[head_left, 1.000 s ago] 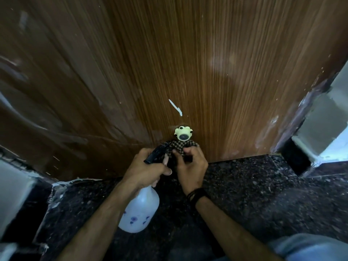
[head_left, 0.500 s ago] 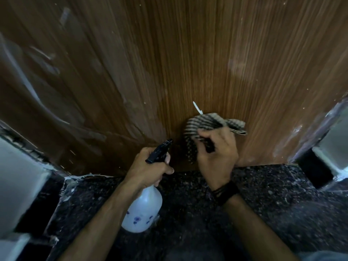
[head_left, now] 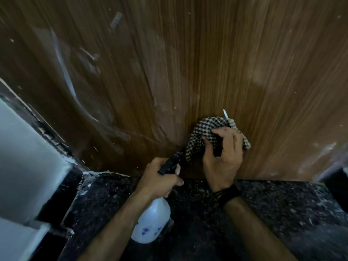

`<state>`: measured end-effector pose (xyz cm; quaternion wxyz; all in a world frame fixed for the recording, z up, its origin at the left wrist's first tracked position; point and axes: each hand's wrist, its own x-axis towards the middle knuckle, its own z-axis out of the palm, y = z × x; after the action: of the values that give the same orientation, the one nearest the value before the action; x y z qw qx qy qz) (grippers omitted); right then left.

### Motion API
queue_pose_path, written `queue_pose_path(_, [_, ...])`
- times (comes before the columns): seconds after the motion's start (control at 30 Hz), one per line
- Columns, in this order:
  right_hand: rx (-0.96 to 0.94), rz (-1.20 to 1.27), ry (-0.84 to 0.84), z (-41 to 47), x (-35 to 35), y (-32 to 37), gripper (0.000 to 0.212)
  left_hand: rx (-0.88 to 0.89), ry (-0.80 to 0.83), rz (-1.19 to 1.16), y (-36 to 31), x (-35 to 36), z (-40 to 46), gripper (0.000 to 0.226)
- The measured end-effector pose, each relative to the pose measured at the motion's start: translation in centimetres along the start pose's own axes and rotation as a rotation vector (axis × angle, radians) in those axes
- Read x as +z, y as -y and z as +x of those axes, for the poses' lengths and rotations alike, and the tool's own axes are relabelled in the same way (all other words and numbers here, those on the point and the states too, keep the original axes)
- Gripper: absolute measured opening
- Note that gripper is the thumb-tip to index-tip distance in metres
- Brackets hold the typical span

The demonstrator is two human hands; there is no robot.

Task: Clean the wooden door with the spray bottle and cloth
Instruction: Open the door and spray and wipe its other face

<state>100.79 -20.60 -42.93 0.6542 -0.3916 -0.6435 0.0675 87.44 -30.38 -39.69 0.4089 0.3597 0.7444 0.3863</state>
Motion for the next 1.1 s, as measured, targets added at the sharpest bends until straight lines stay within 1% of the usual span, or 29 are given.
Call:
queue_pose_path(0.1, [0.033,0.013,-0.001,-0.4,0.4,0.3,0.029,0.013,-0.095,-0.049,0.4,0.1,0.2,0.029])
queue_pose_path(0.17, [0.014,0.014,0.003,-0.6,0.5,0.1,0.032,0.036,-0.110,-0.075,0.4,0.2,0.3,0.028])
queue_pose_path(0.23, [-0.047,-0.003,0.056,-1.2,0.6,-0.8,0.034,0.057,-0.109,-0.084,0.3,0.4,0.4,0.026])
queue_pose_path(0.33, [-0.164,-0.074,0.196,-2.9,1.0,-2.0,0.038,0.069,-0.128,-0.092,0.4,0.5,0.6,0.027])
queue_pose_path(0.37, [-0.208,-0.111,0.209,-3.2,1.0,-2.0,0.038,0.074,-0.139,-0.093,0.5,0.5,0.6,0.028])
queue_pose_path(0.4, [-0.248,-0.141,0.192,-3.1,1.2,-1.7,0.036,0.080,-0.148,-0.096,0.5,0.4,0.6,0.029])
queue_pose_path(0.53, [-0.344,-0.156,0.033,0.2,2.3,0.6,0.028,0.083,-0.132,-0.128,0.3,-0.5,0.5,0.033])
queue_pose_path(0.6, [-0.369,-0.164,0.020,0.6,3.0,1.0,0.028,0.086,-0.145,-0.142,0.5,-1.2,0.5,0.034])
queue_pose_path(0.67, [-0.399,-0.201,0.088,-0.9,3.3,0.3,0.025,0.085,-0.147,-0.170,0.6,-1.6,0.4,0.032])
queue_pose_path(0.73, [-0.428,-0.215,0.222,-3.1,3.5,-1.0,0.024,0.098,-0.148,-0.174,0.6,-1.8,0.4,0.030])
queue_pose_path(0.8, [-0.388,-0.188,0.322,-4.5,3.5,-1.9,0.028,0.118,-0.149,-0.172,0.4,-1.8,0.4,0.030])
queue_pose_path(0.83, [-0.348,-0.158,0.328,-4.8,3.5,-1.9,0.031,0.122,-0.146,-0.172,0.4,-1.8,0.3,0.030])
queue_pose_path(0.9, [-0.308,-0.126,0.271,-4.4,3.5,-1.0,0.035,0.122,-0.136,-0.191,0.3,-2.0,0.2,0.031])
queue_pose_path(0.93, [-0.334,-0.153,0.217,-3.9,3.5,-0.5,0.035,0.127,-0.130,-0.208,0.3,-2.1,0.2,0.030])
queue_pose_path(1.0, [-0.453,-0.195,0.133,-3.0,3.7,-0.1,0.032,0.137,-0.125,-0.234,0.2,-2.4,0.1,0.030])
queue_pose_path(1.1, [-0.555,-0.168,0.116,-2.6,4.2,-0.9,0.030,0.136,-0.130,-0.239,0.2,-2.5,0.2,0.030])
